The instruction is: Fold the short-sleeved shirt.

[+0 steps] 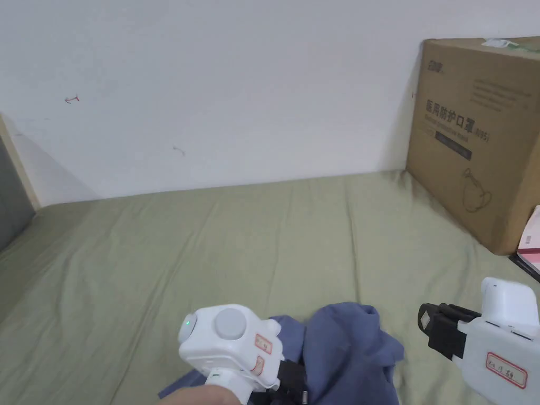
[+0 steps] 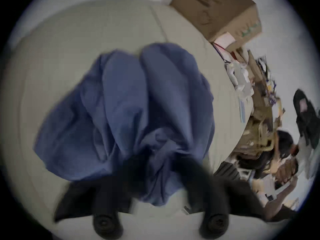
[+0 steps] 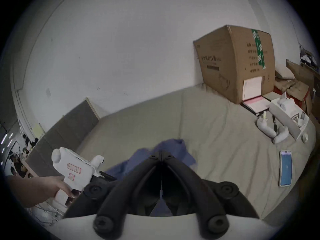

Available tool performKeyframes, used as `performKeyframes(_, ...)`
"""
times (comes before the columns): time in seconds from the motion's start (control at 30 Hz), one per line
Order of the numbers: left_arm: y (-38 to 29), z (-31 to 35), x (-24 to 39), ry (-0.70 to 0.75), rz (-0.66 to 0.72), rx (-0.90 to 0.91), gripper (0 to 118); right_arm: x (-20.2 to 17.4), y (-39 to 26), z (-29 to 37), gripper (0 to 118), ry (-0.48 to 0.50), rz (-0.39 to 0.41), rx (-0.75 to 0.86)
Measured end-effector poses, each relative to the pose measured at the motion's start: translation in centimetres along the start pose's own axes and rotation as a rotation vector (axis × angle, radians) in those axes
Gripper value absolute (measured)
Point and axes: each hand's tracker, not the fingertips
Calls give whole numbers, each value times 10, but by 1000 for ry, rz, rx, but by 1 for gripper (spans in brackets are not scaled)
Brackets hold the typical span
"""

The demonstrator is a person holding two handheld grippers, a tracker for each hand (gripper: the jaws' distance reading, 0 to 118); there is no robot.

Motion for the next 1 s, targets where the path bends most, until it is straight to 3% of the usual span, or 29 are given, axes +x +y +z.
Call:
performKeyframes(0.03, -4, -2, -5, -20, 17, -2, 102, 2, -3, -2, 0, 5, -9, -2)
performKeyframes(0.27, -14, 79, -6, -1, -28, 284, 99, -11, 4, -2, 0, 11, 1, -2)
performKeyframes(0.4, -45, 172, -3, 28, -35, 714, 99, -32, 18, 13, 0, 38, 44, 83)
performKeyframes(0.57, -130, 232, 10, 298, -86, 1173, 97, -60, 23, 32, 0, 15, 145, 247)
performKeyframes(0.6, -142, 233, 10, 350, -96, 1204, 83, -63, 22, 34, 0, 12, 149, 272)
performKeyframes(0.63, -154, 233, 11, 401, -108, 1231, 59, -66, 20, 36, 0, 14, 151, 298)
performKeyframes(0.67, -162, 231, 11, 455, -125, 1231, 24, -69, 17, 36, 0, 17, 150, 315)
performKeyframes(0.7, -167, 228, 11, 501, -142, 1218, 0, -71, 16, 35, 0, 17, 149, 317)
performKeyframes(0.73, -177, 223, 10, 533, -160, 1213, 0, -74, 15, 34, 0, 12, 154, 323)
performKeyframes(0.8, -190, 217, 3, 461, -139, 1223, 0, -80, 12, 31, 0, -5, 173, 327)
performKeyframes(0.87, -202, 212, 7, 517, -56, 1270, 0, -85, 9, 31, 0, -30, 187, 334)
performKeyframes(1.0, -214, 213, 9, 552, -29, 1322, 0, -89, 5, 36, 0, -38, 182, 355)
